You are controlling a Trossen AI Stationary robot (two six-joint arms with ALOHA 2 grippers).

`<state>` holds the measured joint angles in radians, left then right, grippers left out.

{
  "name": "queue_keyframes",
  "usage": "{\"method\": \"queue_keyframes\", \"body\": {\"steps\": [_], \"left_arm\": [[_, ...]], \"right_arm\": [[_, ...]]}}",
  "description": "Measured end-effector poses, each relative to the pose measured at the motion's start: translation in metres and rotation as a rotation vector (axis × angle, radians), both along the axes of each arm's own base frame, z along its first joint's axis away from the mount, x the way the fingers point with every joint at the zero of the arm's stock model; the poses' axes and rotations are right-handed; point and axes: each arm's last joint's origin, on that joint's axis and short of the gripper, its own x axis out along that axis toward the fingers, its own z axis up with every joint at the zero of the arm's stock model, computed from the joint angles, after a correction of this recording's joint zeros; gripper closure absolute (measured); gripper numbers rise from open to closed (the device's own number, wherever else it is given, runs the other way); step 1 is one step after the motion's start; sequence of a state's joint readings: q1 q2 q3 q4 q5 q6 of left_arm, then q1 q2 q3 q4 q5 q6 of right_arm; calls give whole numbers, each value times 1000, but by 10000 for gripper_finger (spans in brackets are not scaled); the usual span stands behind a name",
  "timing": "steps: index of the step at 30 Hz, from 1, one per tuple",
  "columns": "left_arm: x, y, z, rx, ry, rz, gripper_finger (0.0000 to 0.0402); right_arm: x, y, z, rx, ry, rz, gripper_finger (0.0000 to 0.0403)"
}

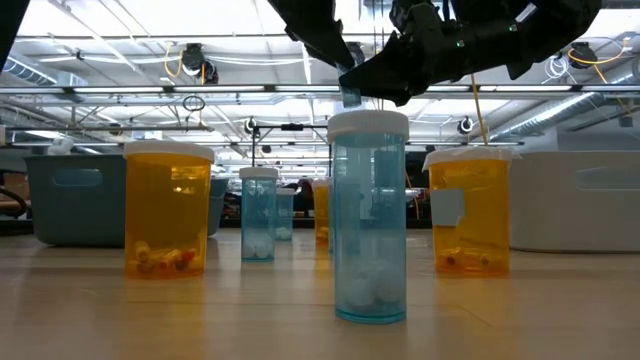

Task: Pick and place medicine bottles into bin by pill shape (circle, oval)
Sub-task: Put the blue pill bottle into the blue bin

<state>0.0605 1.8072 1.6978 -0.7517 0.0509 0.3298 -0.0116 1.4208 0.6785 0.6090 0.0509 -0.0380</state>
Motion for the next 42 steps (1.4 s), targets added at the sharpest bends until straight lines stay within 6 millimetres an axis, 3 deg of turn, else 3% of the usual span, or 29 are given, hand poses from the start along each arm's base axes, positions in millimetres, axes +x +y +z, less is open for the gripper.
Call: {"method": "queue_keyframes", "body": {"steps": [13,25,29,42], "left_arm": [[0,-2,0,-1,6,-3,275],[-9,-2,3,6,42,25,275],[-18,-2,5,4,99,68,275],[-60,-13,36,-12,147,159,275]], "right_arm": [[0,1,0,-5,0,6,297],[-1,2,0,-1,11,8,144],[-2,2,-4,-8,58,10,114],[-4,1,-10,-53,129,21,114]]}}
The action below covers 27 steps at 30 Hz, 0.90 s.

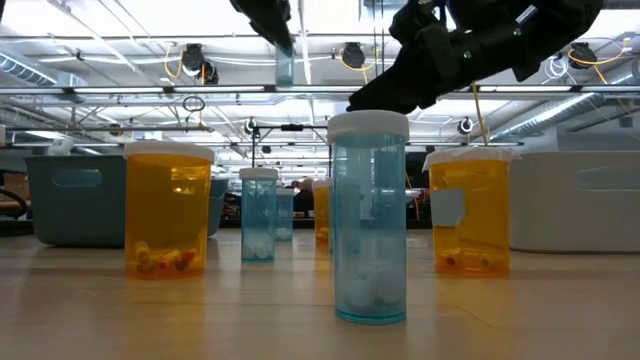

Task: Pick and place medicine bottles into bin by pill shape (circle, oval)
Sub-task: Put the blue pill bottle into the blue bin

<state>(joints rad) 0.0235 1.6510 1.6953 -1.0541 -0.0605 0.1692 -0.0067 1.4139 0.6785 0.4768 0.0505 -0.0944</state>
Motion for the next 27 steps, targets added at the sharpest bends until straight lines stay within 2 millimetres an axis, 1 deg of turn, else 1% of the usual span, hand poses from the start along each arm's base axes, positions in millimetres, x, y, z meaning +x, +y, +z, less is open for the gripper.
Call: {"method": "queue_keyframes", "body": {"steps": [4,7,10,13,19,23,27], "left_arm": [[-11,-1,-4,-1,11,34,275],[-24,-1,-13,7,30,84,275],[-40,0,-31,17,66,156,275],[-54,1,-46,11,39,212,275],[-86,3,-85,-23,49,294,275],[-103,7,-103,-41,54,349,275],[-112,11,-117,-42,51,395,275]], "right_arm": [[0,0,-1,0,6,0,114],[0,0,-1,0,12,0,114],[0,0,-1,-2,13,1,114],[0,0,-1,-7,15,2,114],[0,0,-1,-8,9,2,115],[0,0,-1,-19,10,6,115],[0,0,-1,-22,10,7,115]]}}
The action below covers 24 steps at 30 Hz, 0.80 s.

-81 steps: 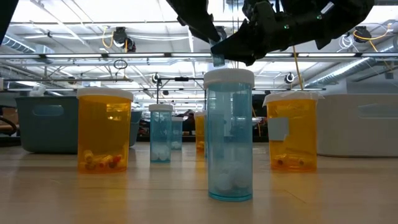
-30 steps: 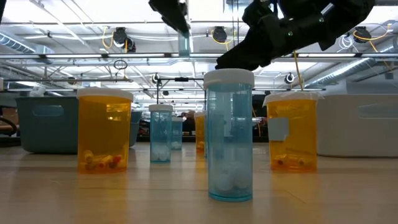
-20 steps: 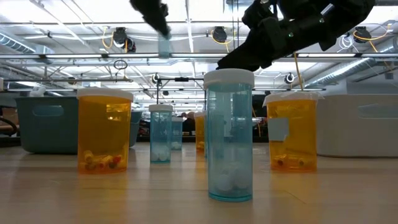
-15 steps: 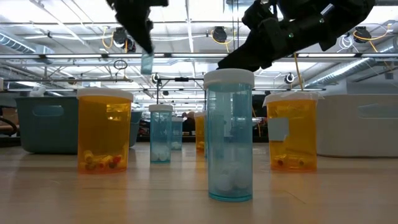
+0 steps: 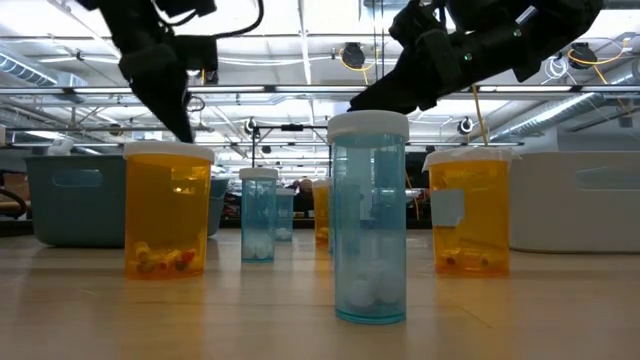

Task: Pick and place medicine bottles into bin by pill shape (circle, oval)
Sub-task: Put the blue pill bottle into the blue bin

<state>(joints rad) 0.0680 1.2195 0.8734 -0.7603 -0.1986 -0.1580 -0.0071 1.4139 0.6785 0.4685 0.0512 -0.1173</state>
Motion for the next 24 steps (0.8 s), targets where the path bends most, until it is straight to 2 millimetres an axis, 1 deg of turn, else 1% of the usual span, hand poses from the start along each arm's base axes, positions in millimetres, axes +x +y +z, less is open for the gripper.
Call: {"method": "queue_keyframes", "body": {"steps": [5,9,16,24], "left_arm": [[-7,5,-21,14,48,42,275],[-12,10,-36,1,65,110,275],[-18,13,-48,16,82,166,275],[-23,13,-61,24,83,170,268]], "right_arm": [[0,0,0,0,-5,0,115],[0,0,0,0,-5,0,115],[0,0,0,0,-5,0,115],[0,0,0,0,-5,0,115]]}}
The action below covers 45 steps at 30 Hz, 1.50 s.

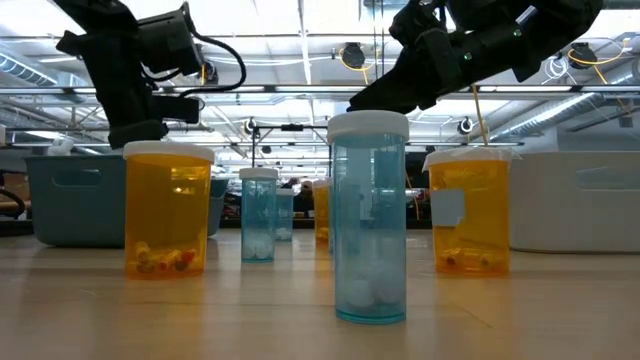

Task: Pick and place medicine bottles into bin by pill shape (circle, oval)
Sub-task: Put the blue pill bottle into the blue bin

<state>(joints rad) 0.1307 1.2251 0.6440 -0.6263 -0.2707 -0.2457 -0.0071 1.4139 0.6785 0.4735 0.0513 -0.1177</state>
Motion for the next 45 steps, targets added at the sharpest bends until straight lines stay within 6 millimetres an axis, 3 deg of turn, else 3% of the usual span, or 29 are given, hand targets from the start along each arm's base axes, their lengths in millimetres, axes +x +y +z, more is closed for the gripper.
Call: {"method": "queue_keyframes", "body": {"steps": [17,22,37,45], "left_arm": [[-2,1,4,60,-1,-8,192],[1,-2,20,57,-52,-21,176],[26,-12,81,49,-255,-80,174],[49,-18,107,79,-257,-168,174]], "right_arm": [[0,0,0,0,0,0,115],[0,0,0,0,0,0,115],[0,0,-1,0,15,0,115],[-2,0,-5,-12,55,1,115]]}}
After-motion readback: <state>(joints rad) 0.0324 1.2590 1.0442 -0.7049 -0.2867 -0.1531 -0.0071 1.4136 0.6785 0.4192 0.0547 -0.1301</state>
